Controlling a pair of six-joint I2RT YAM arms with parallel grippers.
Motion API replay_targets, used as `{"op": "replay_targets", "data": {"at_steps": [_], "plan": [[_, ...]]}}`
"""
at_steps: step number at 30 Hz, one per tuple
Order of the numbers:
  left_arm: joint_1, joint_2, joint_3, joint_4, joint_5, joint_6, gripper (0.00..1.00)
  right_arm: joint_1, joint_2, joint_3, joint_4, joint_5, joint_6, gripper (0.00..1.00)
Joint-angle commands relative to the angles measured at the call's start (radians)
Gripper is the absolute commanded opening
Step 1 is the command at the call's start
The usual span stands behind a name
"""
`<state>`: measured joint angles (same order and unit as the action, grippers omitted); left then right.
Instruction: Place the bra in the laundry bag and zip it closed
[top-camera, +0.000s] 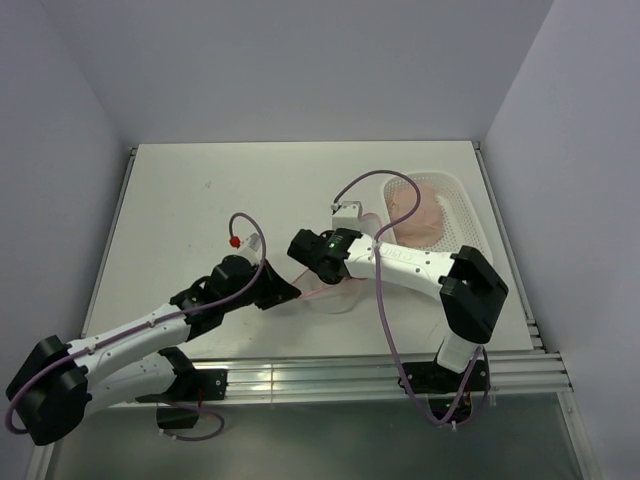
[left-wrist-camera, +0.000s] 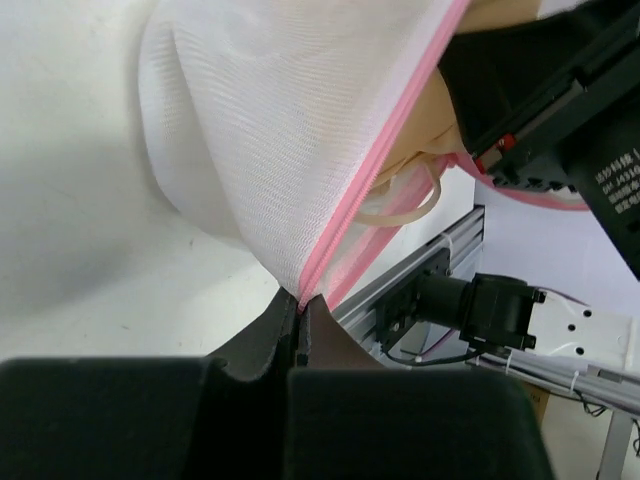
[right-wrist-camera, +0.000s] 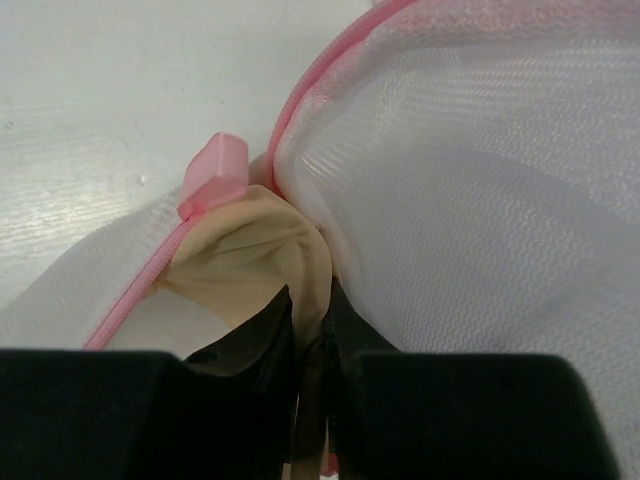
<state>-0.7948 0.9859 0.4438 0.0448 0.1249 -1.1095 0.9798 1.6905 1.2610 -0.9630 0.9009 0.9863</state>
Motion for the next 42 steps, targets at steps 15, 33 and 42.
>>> {"op": "replay_targets", "data": {"at_steps": [15, 33, 42], "plan": [[-0.067, 0.076, 0.073, 0.047, -0.067, 0.016, 0.00, 0.075, -0.040, 0.132, -0.037, -0.010, -0.103, 0.60], [-0.060, 0.169, 0.150, 0.023, -0.042, 0.007, 0.00, 0.082, -0.452, 0.089, -0.064, -0.062, -0.097, 0.71], [-0.031, 0.171, 0.168, -0.005, -0.031, 0.019, 0.00, 0.045, -0.681, -0.239, 0.173, -0.292, -0.117, 0.47]]}}
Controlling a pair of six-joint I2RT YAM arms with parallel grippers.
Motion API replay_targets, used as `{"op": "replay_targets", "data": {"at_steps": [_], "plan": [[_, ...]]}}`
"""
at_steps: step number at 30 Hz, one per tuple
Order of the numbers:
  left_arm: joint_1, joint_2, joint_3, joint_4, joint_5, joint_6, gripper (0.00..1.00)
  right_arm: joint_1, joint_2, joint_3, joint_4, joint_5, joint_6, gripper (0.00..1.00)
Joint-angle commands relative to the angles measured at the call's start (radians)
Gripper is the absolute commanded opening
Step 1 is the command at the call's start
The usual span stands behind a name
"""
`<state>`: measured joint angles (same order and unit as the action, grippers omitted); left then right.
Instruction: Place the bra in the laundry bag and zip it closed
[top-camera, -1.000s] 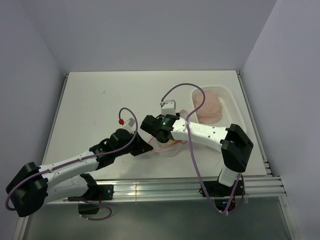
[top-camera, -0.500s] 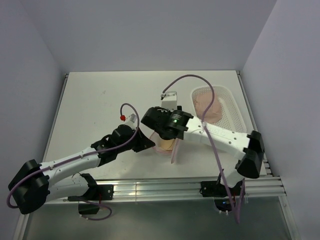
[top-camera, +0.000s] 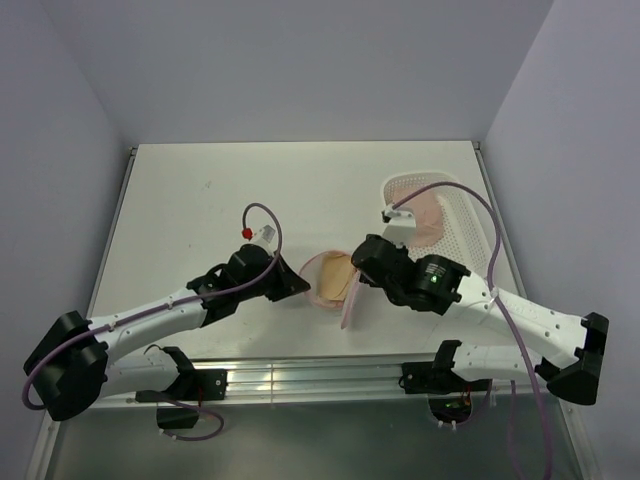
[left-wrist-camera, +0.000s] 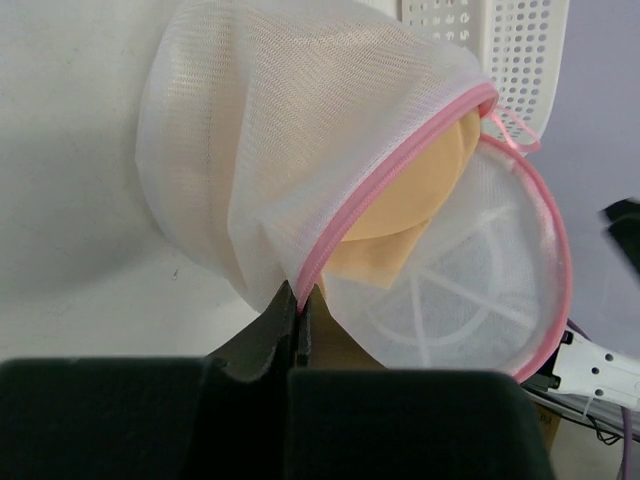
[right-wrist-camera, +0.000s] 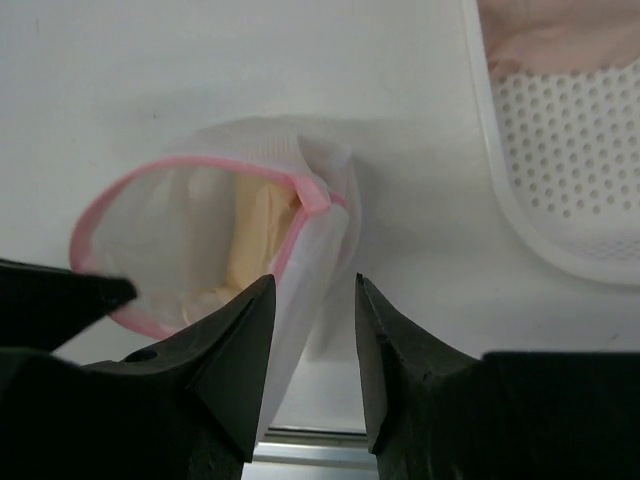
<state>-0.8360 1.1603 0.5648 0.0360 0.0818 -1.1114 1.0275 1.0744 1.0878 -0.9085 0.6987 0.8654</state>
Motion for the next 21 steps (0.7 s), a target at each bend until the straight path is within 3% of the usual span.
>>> {"op": "replay_targets", "data": {"at_steps": [1, 3, 9, 17, 21], "plan": [[0.011, -0.005, 0.050, 0.001, 0.015, 0.022, 0.00, -0.001, -0.106, -0.104, 0.134, -0.102, 0.010, 0.44], [0.015, -0.001, 0.055, -0.008, 0.015, 0.028, 0.00, -0.001, -0.139, -0.130, 0.163, -0.120, 0.015, 0.32], [0.017, 0.004, 0.058, -0.013, 0.021, 0.035, 0.00, -0.004, -0.160, -0.201, 0.305, -0.209, 0.006, 0.15], [0.018, 0.007, 0.079, -0.033, 0.032, 0.058, 0.00, -0.021, 0.016, -0.172, 0.477, -0.390, -0.062, 0.08], [0.018, 0.015, 0.083, -0.033, 0.038, 0.062, 0.00, -0.099, 0.074, -0.132, 0.507, -0.426, -0.091, 0.06]]}}
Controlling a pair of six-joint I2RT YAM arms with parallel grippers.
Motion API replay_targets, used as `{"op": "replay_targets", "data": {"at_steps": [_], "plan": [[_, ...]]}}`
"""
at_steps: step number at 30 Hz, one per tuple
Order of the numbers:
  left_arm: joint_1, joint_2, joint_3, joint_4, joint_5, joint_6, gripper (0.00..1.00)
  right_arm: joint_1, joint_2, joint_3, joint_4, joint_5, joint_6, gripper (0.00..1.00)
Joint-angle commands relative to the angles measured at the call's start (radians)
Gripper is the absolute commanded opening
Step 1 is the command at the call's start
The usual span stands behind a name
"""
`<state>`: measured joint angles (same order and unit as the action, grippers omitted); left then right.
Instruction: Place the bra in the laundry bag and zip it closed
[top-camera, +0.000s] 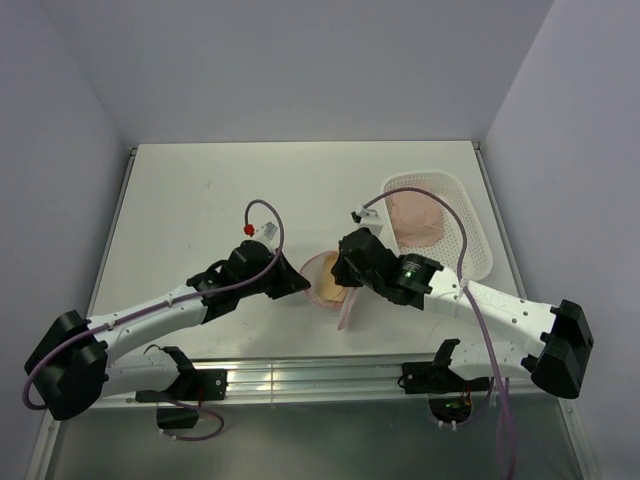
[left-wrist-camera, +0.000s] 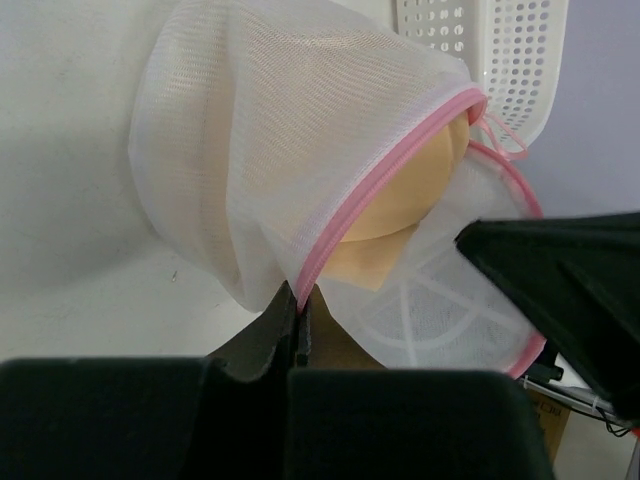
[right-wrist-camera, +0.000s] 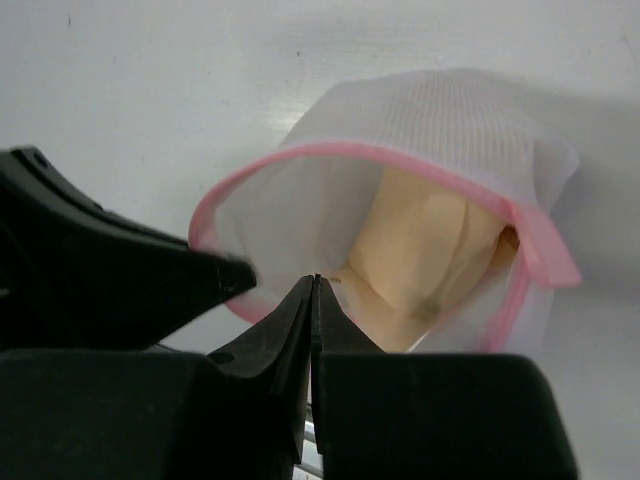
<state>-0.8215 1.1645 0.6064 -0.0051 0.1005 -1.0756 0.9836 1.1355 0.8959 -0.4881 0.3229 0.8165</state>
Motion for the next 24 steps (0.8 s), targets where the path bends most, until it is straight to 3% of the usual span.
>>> {"op": "replay_targets", "data": {"at_steps": [1, 4, 7, 8, 11, 15, 19, 24], "plan": [[0.004, 0.014, 0.041, 0.008, 0.021, 0.028, 0.00, -0.068, 0.015, 0.080, 0.086, -0.048, -0.053, 0.06], [0.004, 0.023, 0.043, 0.008, 0.022, 0.029, 0.00, -0.097, -0.011, 0.135, 0.034, 0.004, -0.068, 0.07], [0.005, 0.027, 0.047, 0.010, 0.024, 0.026, 0.00, -0.102, -0.083, 0.152, -0.047, 0.079, -0.060, 0.20], [0.005, 0.032, 0.049, 0.011, 0.024, 0.026, 0.00, -0.103, -0.107, 0.143, -0.058, 0.088, -0.057, 0.29], [0.005, 0.037, 0.055, 0.014, 0.027, 0.025, 0.00, -0.111, -0.213, 0.081, -0.119, 0.102, -0.027, 0.38], [0.005, 0.034, 0.056, 0.017, 0.031, 0.023, 0.00, -0.112, -0.360, -0.020, -0.217, 0.111, 0.024, 0.37], [0.005, 0.021, 0.059, 0.008, 0.027, 0.026, 0.00, -0.112, -0.488, -0.100, -0.273, 0.073, 0.061, 0.27], [0.005, 0.021, 0.061, 0.008, 0.027, 0.028, 0.00, -0.112, -0.507, -0.210, -0.172, -0.077, 0.078, 0.14]]}}
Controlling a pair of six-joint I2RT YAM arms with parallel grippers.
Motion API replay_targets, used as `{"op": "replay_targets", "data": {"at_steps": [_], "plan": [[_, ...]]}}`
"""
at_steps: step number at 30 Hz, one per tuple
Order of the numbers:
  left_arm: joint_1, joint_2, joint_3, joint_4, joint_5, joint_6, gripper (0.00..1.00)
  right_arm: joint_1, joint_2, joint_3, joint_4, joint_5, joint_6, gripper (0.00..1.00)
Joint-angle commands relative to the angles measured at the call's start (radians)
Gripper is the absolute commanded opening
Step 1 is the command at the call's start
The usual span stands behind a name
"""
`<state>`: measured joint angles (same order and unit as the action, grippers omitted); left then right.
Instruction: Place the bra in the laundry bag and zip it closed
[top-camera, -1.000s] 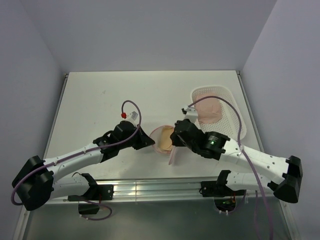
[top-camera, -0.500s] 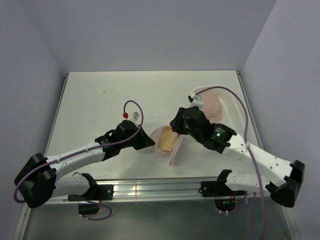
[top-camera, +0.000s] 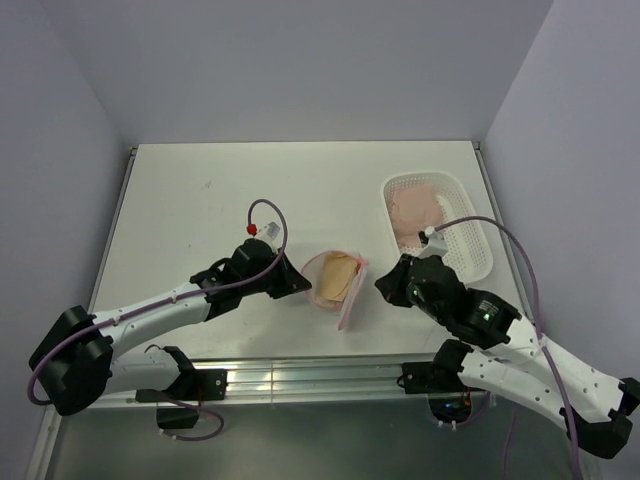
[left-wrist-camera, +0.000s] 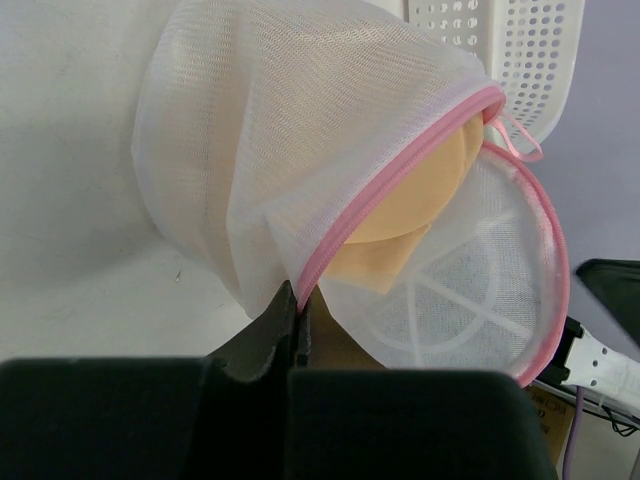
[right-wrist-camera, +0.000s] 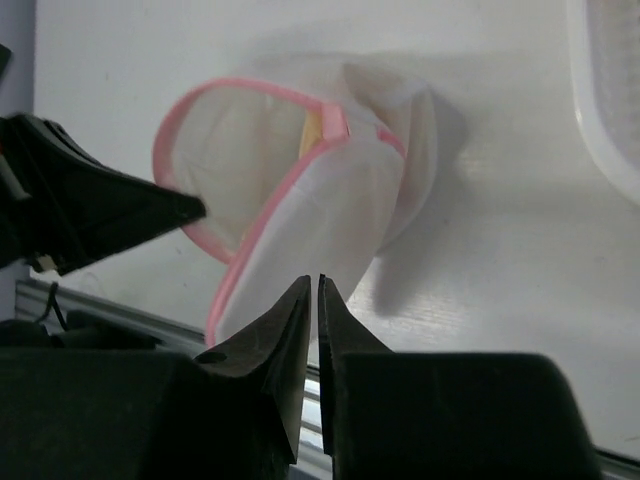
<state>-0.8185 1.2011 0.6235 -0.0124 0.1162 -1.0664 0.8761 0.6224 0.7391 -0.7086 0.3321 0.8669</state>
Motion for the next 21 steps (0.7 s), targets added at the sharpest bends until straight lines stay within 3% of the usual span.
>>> {"op": "replay_targets", "data": {"at_steps": [1, 6, 13, 21], "plan": [[0.002, -0.017, 0.044, 0.015, 0.010, 0.019, 0.00, -0.005, 0.011, -0.069, 0.073, -0.106, 0.026, 0.13], [0.002, -0.014, 0.044, 0.015, 0.013, 0.023, 0.00, -0.003, 0.083, -0.112, 0.245, -0.240, 0.011, 0.10], [0.002, 0.006, 0.050, 0.020, 0.030, 0.036, 0.00, -0.006, 0.298, -0.020, 0.399, -0.300, -0.023, 0.10], [0.002, 0.000, 0.061, 0.015, 0.045, 0.071, 0.00, -0.150, 0.584, 0.123, 0.523, -0.415, -0.069, 0.09]]}}
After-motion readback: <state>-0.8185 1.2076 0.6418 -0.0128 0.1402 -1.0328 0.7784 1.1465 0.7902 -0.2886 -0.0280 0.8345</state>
